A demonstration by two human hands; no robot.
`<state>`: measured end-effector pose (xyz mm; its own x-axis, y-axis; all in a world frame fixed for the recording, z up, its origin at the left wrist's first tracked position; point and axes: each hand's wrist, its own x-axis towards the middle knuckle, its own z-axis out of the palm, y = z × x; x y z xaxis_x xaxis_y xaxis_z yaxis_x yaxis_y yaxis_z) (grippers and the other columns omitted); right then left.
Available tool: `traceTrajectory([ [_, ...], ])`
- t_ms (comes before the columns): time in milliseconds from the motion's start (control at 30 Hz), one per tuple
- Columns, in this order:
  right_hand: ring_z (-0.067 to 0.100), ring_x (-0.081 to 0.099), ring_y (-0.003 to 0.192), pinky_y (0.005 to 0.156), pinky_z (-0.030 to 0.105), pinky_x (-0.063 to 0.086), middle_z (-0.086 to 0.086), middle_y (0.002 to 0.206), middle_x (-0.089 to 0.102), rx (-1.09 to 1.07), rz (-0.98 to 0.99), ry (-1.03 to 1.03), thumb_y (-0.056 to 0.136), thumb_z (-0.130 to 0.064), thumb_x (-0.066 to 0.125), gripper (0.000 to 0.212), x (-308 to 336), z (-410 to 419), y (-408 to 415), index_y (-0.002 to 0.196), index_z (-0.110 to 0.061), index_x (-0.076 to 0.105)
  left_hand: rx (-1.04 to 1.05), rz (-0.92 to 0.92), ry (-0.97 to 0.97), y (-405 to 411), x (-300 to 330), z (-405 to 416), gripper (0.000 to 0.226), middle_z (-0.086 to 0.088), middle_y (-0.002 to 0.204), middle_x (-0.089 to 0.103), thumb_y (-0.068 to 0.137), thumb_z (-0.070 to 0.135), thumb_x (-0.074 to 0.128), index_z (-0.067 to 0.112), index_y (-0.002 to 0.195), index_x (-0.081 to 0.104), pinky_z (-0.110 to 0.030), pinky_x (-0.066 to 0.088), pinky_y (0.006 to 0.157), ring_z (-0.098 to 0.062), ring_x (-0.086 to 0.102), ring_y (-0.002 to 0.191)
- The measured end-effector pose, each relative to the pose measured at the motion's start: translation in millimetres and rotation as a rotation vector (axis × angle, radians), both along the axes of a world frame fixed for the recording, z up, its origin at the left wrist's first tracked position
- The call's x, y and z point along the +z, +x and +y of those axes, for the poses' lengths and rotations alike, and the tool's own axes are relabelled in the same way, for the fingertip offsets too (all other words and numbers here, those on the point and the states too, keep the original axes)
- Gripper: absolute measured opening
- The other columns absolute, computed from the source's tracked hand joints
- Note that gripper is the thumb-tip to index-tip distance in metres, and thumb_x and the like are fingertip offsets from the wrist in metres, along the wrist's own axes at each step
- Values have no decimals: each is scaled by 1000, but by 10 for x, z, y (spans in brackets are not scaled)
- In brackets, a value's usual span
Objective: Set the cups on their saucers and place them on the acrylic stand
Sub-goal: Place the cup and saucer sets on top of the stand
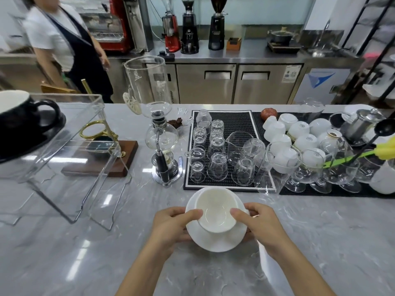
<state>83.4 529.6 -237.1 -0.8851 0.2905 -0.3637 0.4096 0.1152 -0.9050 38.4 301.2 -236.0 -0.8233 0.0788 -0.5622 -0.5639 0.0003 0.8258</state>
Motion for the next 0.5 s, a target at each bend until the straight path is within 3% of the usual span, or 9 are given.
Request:
traceTrajectory([
  [133, 31, 67, 72, 64, 53, 59, 18, 84, 67, 46, 12, -16, 74, -29, 85, 27, 48, -164, 27, 94, -17, 73, 42, 35, -4, 138, 93, -188, 59, -21, 89, 79, 46, 24, 92, 0, 97, 74, -51, 65, 65, -35, 78, 76],
  [300, 22, 65, 64, 52, 32, 54, 9, 79, 64, 117, 7, -44, 74, -22, 85, 27, 112, -452, 118, 96, -16, 72, 133, 46, 8, 374, 100, -478, 58, -20, 85, 78, 46, 18, 89, -3, 97, 72, -49, 64, 62, -30, 77, 71],
  [367, 22, 65, 64, 55, 33, 53, 8, 78, 64, 152, 2, -44, 68, -25, 86, 35, 148, -585, 155, 98, -14, 72, 173, 51, 12, 483, 103, -603, 57, -18, 80, 78, 46, 16, 88, -2, 97, 72, -41, 62, 56, -26, 76, 67],
  [500, 26, 65, 69, 65, 46, 57, 9, 81, 66, 228, -2, -27, 59, -32, 83, 43, 217, -863, 192, 98, -16, 71, 244, 67, 11, 696, 132, -862, 55, -10, 70, 77, 46, 16, 88, -1, 96, 71, -33, 59, 51, -22, 76, 63],
])
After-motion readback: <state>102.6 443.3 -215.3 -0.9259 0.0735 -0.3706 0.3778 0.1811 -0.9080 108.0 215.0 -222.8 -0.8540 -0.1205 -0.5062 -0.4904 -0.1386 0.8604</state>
